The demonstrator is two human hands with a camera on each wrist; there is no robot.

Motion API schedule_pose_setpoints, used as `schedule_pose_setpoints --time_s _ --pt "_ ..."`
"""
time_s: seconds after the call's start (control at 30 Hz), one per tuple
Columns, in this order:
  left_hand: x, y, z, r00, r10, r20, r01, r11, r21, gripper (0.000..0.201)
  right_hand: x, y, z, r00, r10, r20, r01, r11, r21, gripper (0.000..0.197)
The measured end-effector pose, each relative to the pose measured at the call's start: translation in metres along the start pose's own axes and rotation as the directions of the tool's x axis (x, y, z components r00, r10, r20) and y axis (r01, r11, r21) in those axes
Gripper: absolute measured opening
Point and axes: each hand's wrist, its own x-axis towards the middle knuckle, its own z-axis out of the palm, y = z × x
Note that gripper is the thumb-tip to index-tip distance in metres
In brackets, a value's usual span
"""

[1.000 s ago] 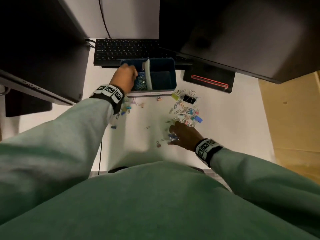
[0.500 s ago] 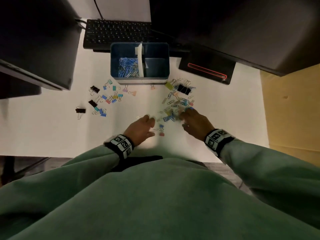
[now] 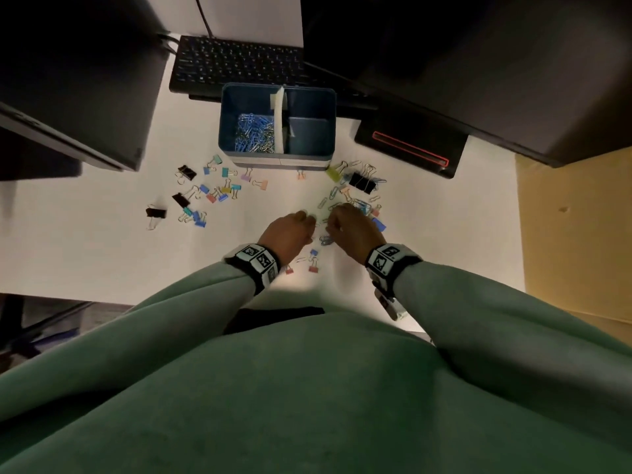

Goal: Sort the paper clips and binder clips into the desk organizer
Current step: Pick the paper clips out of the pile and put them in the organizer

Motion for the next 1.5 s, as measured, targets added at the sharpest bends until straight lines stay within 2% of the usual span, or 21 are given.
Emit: schedule_pose_setpoints --time_s 0.07,0.13,0.23,0.33,0.4,0.5,0.67,0.73,0.83,0.93,1.03,1.1,1.2,1.27,1.37,1.5 --pt "-0.005 -0.008 0.001 1.000 0.006 -0.026 -0.006 1.000 -0.004 0.009 -0.007 0.009 -0.013 0.996 0.060 -0.068 -0.053 0.993 0.106 0.012" --pt "-0.007 -0.013 0.001 0.997 0.017 -0.079 -0.017 1.000 -0.002 0.017 -0.014 0.025 -0.025 0.986 0.110 -0.128 -0.094 0.988 0.124 0.009" --pt "0.000 0.000 0.002 0.991 0.008 -0.135 -0.012 1.000 -0.024 0.049 -0.023 0.045 -0.033 0.984 0.115 -0.134 -0.118 0.993 -0.017 0.014" --pt "0.016 0.024 0.007 0.996 0.028 -0.079 -0.023 0.998 0.062 0.063 -0.033 0.045 -0.026 0.998 0.003 -0.063 -0.011 0.991 -0.135 0.032" --pt "0.022 0.029 0.011 0.999 0.034 -0.042 -0.030 0.994 0.107 0.056 -0.037 0.037 -0.016 0.998 -0.067 -0.007 0.064 0.980 -0.190 0.040" --pt "0.021 0.016 0.011 0.998 0.057 -0.040 -0.055 0.997 0.060 0.036 -0.039 0.035 -0.003 0.992 -0.084 0.091 0.107 0.952 -0.288 0.041" --pt "0.006 -0.025 0.006 0.993 0.032 -0.110 -0.038 0.998 -0.055 0.015 -0.041 0.051 -0.005 0.995 -0.074 0.070 0.090 0.958 -0.272 0.039" --pt "0.000 -0.039 0.001 0.991 0.020 -0.129 -0.032 0.996 -0.086 0.010 -0.040 0.047 -0.008 0.993 -0.112 0.037 0.118 0.947 -0.298 0.038" --pt "-0.012 -0.053 -0.007 0.989 0.002 -0.151 -0.018 0.994 -0.108 0.011 -0.030 0.025 -0.005 0.985 -0.159 0.061 0.170 0.949 -0.266 0.053" --pt "-0.031 -0.067 -0.014 0.988 -0.067 -0.140 0.051 0.992 -0.114 0.039 -0.011 0.003 -0.002 0.978 -0.134 0.157 0.174 0.943 -0.283 0.068" --pt "-0.048 -0.076 -0.014 0.979 -0.190 -0.069 0.177 0.972 -0.154 0.072 0.004 -0.007 0.001 0.974 -0.100 0.202 0.156 0.946 -0.286 0.063" --pt "-0.048 -0.071 -0.009 0.981 -0.189 -0.052 0.178 0.970 -0.164 0.075 0.011 -0.011 0.007 0.974 -0.127 0.188 0.168 0.961 -0.221 0.056" --pt "-0.035 -0.052 -0.005 0.985 -0.159 -0.062 0.142 0.965 -0.222 0.066 0.021 -0.025 0.014 0.974 -0.161 0.161 0.182 0.975 -0.127 0.048" --pt "-0.024 -0.042 -0.005 0.988 -0.124 -0.097 0.101 0.973 -0.209 0.048 0.026 -0.034 0.019 0.979 -0.158 0.132 0.174 0.978 -0.119 0.037" --pt "-0.014 -0.038 -0.006 0.989 -0.082 -0.125 0.059 0.983 -0.176 0.020 0.029 -0.038 0.027 0.981 -0.154 0.120 0.176 0.963 -0.202 0.018" --pt "-0.014 -0.045 -0.011 0.995 -0.053 -0.085 0.037 0.984 -0.173 0.013 0.028 -0.028 0.023 0.982 -0.133 0.135 0.153 0.976 -0.154 0.014"
